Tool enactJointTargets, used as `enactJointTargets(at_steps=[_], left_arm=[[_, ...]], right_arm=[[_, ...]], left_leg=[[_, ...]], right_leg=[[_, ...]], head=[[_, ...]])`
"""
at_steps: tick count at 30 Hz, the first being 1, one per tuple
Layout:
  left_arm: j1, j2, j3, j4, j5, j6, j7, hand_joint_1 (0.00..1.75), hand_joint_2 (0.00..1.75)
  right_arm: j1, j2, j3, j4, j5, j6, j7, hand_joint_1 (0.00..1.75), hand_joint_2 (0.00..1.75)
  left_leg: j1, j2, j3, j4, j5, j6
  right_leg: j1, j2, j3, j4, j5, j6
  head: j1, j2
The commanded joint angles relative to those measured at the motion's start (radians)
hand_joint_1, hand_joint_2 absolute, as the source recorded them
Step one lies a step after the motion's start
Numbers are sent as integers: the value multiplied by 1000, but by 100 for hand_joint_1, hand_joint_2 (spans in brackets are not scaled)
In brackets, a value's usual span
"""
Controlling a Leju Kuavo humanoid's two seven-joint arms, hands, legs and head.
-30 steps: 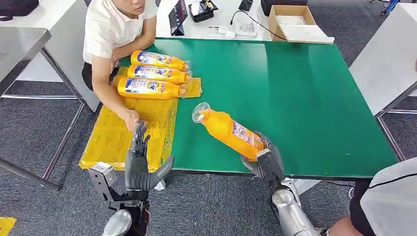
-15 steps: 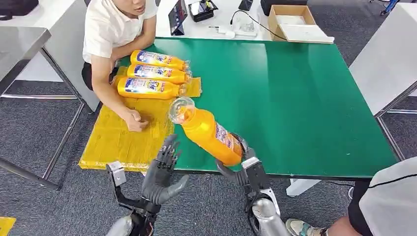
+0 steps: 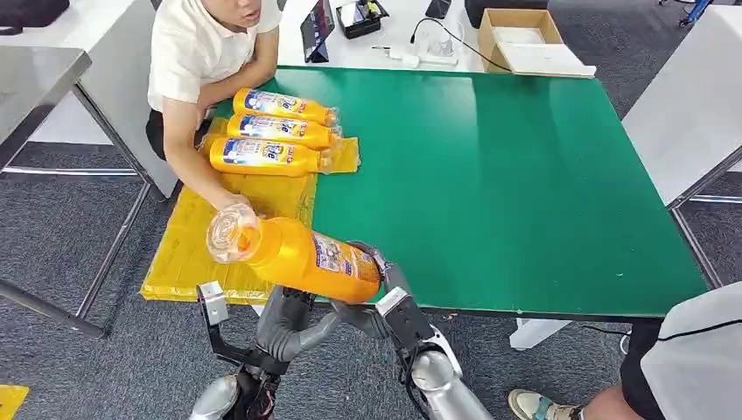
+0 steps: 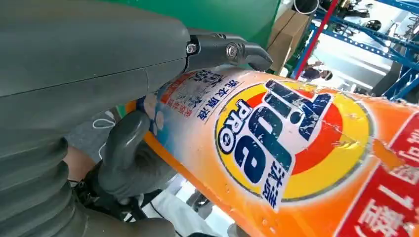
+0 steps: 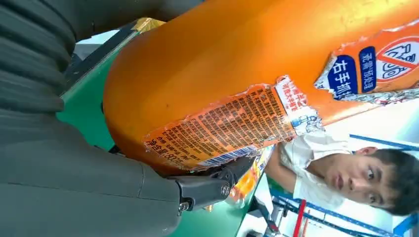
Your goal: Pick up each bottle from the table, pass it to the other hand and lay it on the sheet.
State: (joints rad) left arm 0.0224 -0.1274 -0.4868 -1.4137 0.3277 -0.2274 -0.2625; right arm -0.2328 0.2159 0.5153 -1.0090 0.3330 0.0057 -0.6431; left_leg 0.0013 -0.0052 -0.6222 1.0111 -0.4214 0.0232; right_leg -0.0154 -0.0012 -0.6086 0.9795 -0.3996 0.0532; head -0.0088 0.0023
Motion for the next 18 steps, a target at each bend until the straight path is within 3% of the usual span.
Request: enactJointTargets(at_steps=[1,8,18], left_arm=[[-69,-8,3,41,-63,80,-60,0,175],[-75,-31,54,-53,-154,268,-150,0,175],[-77,-47,87,-70,-74,269,-151,0,175]], right_arm=[[-33,-11,115,82,13,14,-3,175,175],[-10,-21,138,93,7,16,4,175,175],[-8,-18,148,94,1,13,6,175,175]], left_leg=[[1,0,6,-1,-2,-1],[1,-1,6,0,-3,-1],[1,-1,3,-1,-1,-1]], right_leg=[[1,0,6,-1,-2,-2],[1,-2,6,0,-3,-2],[1,-1,3,-1,-1,-1]], head=[[0,0],[0,0],[0,0]])
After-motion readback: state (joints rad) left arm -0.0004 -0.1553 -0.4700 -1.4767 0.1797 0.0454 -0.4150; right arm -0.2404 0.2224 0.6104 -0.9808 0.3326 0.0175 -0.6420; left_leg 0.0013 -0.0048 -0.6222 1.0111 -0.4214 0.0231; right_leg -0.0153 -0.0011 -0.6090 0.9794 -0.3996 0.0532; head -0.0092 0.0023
